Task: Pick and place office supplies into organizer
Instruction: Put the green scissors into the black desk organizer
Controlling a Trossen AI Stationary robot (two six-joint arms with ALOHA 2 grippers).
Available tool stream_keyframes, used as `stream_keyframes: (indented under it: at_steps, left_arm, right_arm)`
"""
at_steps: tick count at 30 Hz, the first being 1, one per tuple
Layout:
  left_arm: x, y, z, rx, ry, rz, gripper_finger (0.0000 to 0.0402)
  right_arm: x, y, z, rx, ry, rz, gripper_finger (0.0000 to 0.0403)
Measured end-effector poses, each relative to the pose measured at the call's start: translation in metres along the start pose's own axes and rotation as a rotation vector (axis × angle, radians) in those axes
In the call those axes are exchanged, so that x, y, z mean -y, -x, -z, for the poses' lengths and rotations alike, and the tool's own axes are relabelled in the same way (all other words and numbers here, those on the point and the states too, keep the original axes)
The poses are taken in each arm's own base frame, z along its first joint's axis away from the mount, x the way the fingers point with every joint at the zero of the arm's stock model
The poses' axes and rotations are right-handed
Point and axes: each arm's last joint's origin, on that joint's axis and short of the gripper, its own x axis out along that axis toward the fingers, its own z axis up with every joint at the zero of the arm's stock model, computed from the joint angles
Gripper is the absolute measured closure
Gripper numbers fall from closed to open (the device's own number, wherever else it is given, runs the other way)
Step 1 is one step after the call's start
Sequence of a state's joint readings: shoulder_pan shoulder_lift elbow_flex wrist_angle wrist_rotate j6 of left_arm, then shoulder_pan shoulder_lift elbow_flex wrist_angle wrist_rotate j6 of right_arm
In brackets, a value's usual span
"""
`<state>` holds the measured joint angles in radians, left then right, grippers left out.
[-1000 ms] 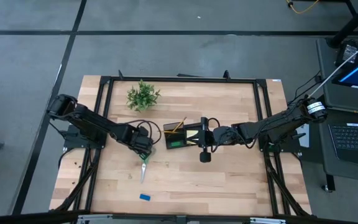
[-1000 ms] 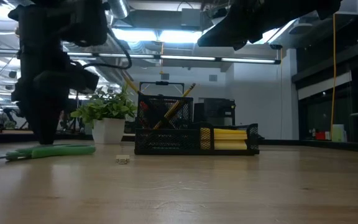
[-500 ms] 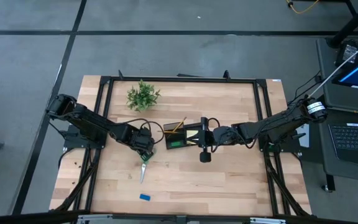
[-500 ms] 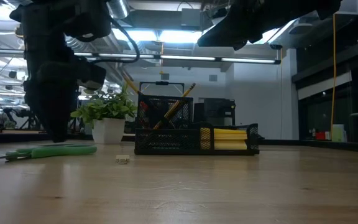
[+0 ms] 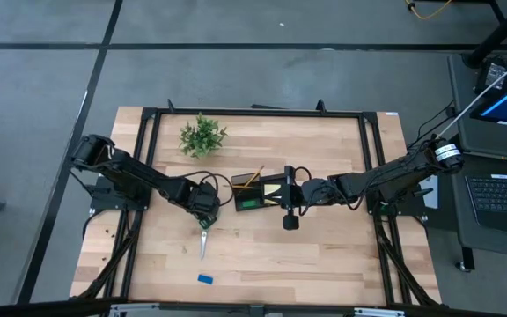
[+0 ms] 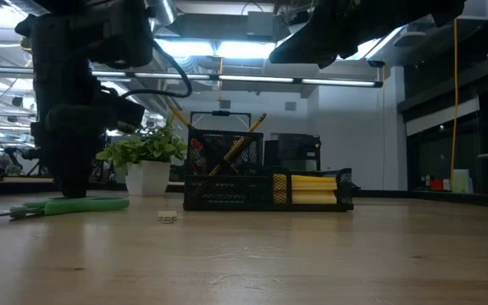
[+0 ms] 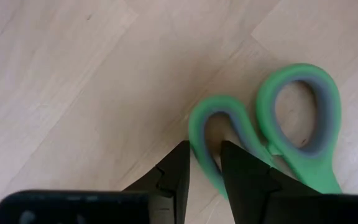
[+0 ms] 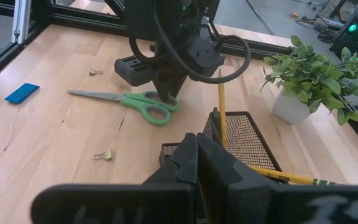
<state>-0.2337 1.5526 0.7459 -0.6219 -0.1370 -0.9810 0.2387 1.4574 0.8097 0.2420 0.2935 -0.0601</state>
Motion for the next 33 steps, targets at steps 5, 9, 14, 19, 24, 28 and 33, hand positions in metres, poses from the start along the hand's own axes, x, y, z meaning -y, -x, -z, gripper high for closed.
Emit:
stream_keyframes:
  at_steps: [5,9,14,19,24,28,33]
  left_arm:
    - [0.000,-0.001,0.000,-0.003,-0.009,-0.006,0.0315]
    - [0.000,-0.001,0.000,-0.004,-0.045,-0.005,0.0319]
    - [0.000,-0.002,0.000,-0.001,-0.084,-0.007,0.0364]
    - [0.000,-0.001,-0.001,0.030,-0.098,-0.025,0.0386]
    - [0.000,0.000,-0.002,0.077,-0.112,-0.029,0.0386]
    - [0.002,0.003,-0.004,0.169,-0.129,-0.048,0.0386]
    - [0.005,0.013,-0.005,0.298,-0.167,-0.064,0.0386]
  right_arm:
    - [0.000,0.000,0.000,0.000,0.000,0.000,0.0393]
    - [0.000,0.000,0.000,0.000,0.000,0.000,0.0393]
    - [0.000,0.000,0.000,0.000,0.000,0.000,0.0393]
    - [0.000,0.000,0.000,0.000,0.000,0.000,0.0393]
    - [0.000,0.000,0.000,0.000,0.000,0.000,0.0393]
    - [0.000,0.000,0.000,0.000,0.000,0.000,0.0393]
    - [0.000,0.000,0.000,0.000,0.000,0.000,0.0393]
